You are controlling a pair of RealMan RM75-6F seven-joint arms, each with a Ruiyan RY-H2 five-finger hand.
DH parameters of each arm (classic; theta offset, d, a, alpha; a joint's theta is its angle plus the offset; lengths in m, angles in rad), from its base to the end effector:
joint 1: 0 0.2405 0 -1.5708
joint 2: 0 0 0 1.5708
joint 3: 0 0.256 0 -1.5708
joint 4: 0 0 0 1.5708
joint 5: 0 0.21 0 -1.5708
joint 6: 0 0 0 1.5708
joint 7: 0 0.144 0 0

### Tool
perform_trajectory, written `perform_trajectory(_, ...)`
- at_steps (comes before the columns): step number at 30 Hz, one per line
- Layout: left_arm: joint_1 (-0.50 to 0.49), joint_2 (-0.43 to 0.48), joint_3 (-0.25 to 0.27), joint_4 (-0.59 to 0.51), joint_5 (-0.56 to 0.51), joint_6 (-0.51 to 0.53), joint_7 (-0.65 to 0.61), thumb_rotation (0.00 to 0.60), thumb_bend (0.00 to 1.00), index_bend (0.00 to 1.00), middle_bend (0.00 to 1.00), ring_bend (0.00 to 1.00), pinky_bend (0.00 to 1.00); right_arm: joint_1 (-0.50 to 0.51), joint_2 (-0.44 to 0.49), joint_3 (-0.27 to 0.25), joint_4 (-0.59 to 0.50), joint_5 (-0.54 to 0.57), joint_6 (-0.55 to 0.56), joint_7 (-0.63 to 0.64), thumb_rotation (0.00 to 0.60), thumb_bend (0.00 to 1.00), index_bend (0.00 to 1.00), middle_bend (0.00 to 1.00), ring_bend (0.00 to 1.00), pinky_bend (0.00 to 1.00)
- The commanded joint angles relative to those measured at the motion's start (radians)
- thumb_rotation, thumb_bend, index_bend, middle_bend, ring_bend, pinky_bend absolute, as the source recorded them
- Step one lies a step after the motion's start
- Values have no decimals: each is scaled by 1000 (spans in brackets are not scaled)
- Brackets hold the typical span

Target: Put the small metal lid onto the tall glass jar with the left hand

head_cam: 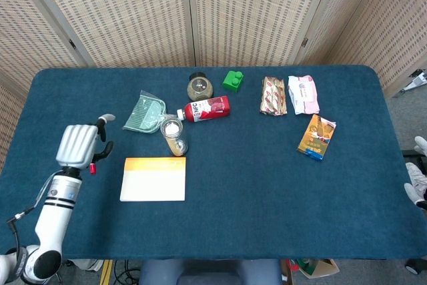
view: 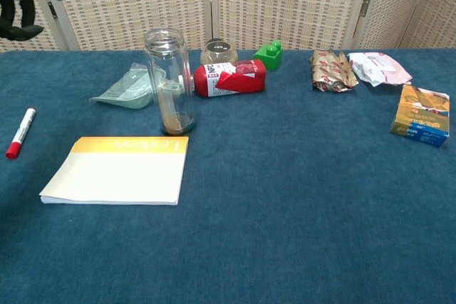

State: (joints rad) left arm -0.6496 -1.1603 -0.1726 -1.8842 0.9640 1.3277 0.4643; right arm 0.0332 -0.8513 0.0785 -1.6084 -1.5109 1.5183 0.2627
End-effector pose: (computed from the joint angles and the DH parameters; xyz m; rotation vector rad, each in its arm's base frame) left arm -0.1664 0.3239 0.1285 -1.4966 -0.8255 -0.9256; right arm -0.3230 -0.1710 0.2547 1.3322 -0.8642 0.9213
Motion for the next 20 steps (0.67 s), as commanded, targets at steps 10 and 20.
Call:
perform_trajectory(10,236,1,127,-5,172,198,-120,600,391,231,348,351,550,15,-30,-12,6,-28,-17,-12,600,305,20,219,79,235)
perform_trajectory(20,356,-18,169,8,271,284,-151,600,389,232,347,344,513,23,-56,-25,10,-41,-31,-24,600,305,20,219,79,235)
